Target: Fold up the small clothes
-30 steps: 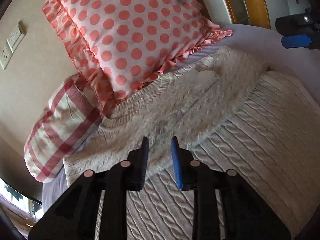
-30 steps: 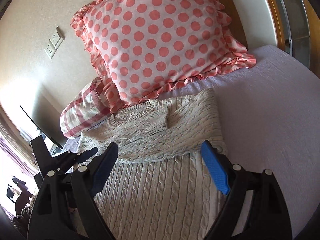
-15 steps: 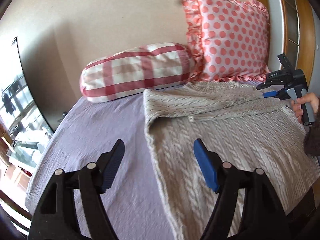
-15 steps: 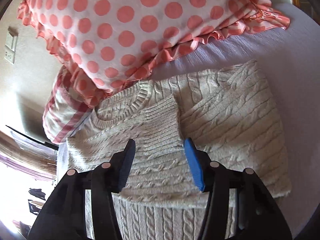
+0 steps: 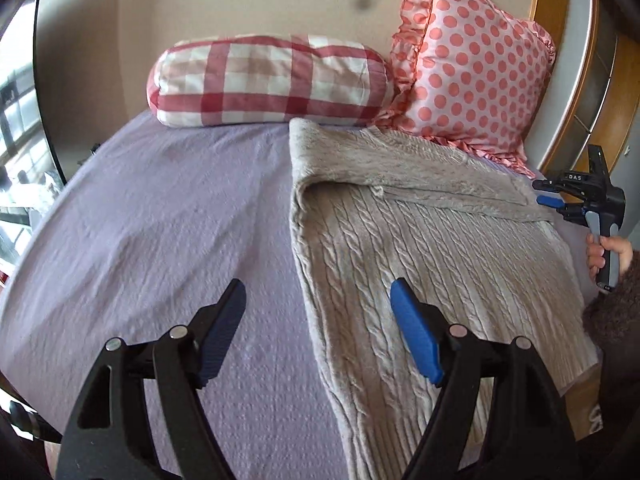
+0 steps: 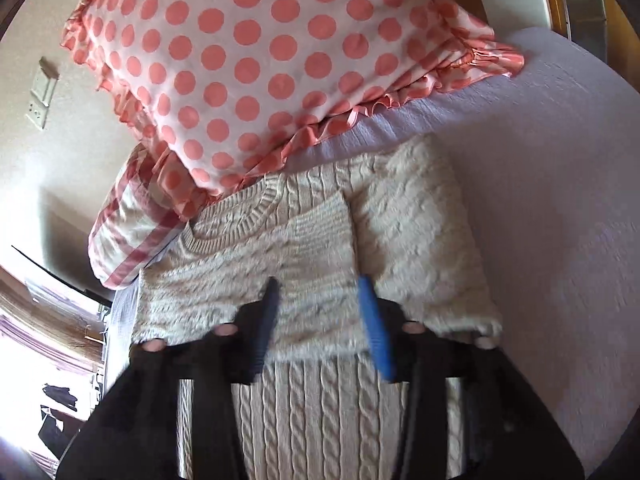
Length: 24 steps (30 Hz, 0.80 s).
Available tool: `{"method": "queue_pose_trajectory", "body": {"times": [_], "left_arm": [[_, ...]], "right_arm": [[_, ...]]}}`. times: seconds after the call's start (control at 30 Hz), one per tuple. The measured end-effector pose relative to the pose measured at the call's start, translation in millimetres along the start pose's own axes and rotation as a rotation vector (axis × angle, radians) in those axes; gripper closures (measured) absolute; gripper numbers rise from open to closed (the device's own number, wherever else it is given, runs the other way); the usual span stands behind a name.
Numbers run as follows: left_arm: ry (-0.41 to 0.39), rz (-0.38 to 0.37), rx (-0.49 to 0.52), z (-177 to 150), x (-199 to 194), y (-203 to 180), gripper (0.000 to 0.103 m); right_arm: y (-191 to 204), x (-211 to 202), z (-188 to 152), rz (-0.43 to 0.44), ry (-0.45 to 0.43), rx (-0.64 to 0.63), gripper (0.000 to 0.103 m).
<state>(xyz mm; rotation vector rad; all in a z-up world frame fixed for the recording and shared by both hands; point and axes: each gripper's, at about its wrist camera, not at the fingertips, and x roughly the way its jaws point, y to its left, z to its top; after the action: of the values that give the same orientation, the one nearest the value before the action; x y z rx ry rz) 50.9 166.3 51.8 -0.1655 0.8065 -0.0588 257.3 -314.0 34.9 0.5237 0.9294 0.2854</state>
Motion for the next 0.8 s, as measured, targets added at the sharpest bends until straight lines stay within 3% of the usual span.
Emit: {"method": "queue_pose_trajectory", "body": {"times": [0.1, 0.33, 0.43, 0.53, 0.7, 0.77, 0.8], "left_arm": [[0.040, -0.073, -0.031, -12.2, 3.1, 6.2, 0.029], [0.111, -0.182, -0.062, -37.4, 12.1, 0.4, 0.029], [0.130, -0.217, -0.067, -48.0, 13.1, -7.3, 0.029], [0.129, -0.231, -0.052, -59.2, 7.6, -16.7, 0.031], [0.119, -0.217, -0.050, -77.1, -4.9, -27.1, 0.049], [0.121, -0.209, -0.078, -81.2, -8.0, -25.4, 0.064], [0.127, -0.206, -0.093, -82.3, -8.1, -24.0, 0.070]], "right_arm": [[-9.8, -40.6, -33.2, -0.006, -0.049, -0.048, 0.025], [-58.4, -78.8, -108.5, -0.031, 0.023, 0.033, 0.035], [-66.4, -88.0, -134.7, 0.022, 0.019, 0.051, 0.041], [-61.6, -94.3, -157.7, 0.133, 0.062, 0.041, 0.052], [-49.9, -105.9, -194.5, 0.265, 0.107, 0.002, 0.070], [-47.5, -109.5, -204.4, 0.298, 0.109, -0.002, 0.076], [-46.6, -110.9, -206.7, 0.304, 0.100, -0.009, 0.085]]}}
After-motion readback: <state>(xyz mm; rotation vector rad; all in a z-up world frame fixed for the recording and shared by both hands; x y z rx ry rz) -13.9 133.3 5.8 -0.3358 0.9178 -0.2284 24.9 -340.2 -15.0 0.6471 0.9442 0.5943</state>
